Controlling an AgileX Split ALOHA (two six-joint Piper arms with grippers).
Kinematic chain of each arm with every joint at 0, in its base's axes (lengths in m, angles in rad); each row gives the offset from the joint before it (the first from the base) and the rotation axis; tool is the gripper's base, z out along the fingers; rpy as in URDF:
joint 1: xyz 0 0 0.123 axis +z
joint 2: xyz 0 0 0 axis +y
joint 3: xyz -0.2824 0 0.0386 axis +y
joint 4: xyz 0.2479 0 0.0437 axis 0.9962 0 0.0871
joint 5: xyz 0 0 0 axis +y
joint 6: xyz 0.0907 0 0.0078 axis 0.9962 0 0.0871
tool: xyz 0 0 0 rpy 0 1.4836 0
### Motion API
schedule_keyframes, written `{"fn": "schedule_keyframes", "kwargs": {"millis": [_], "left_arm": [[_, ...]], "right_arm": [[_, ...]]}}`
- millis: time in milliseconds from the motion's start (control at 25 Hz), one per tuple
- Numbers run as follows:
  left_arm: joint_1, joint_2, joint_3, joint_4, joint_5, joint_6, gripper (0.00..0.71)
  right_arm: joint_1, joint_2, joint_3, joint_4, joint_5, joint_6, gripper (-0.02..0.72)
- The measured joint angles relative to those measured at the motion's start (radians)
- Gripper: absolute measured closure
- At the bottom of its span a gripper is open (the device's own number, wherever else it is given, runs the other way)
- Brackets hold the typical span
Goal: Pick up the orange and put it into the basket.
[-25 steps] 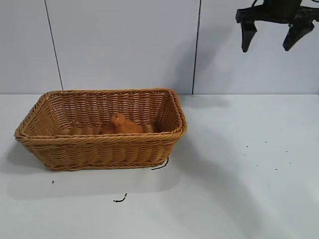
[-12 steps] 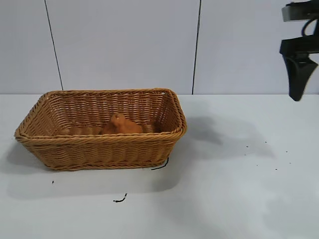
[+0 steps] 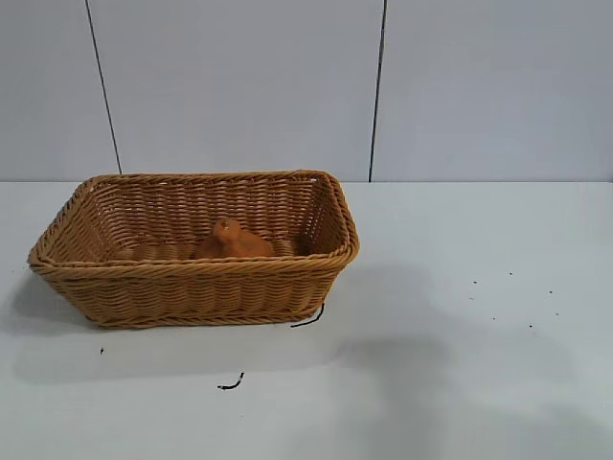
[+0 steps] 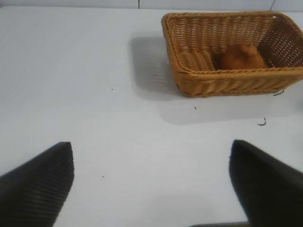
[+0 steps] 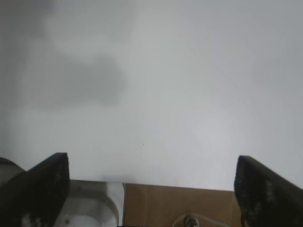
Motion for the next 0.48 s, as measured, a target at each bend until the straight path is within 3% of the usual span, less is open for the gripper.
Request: {"fn": "schedule_keyframes", "kwargs": {"millis": [480], "left_arm": [[0.0,0.0,0.0,0.0,0.0,0.0,0.071]], "right_arm": [[0.0,-0.43,0.074,0.003,-0.006,-0.009,0.027]]}}
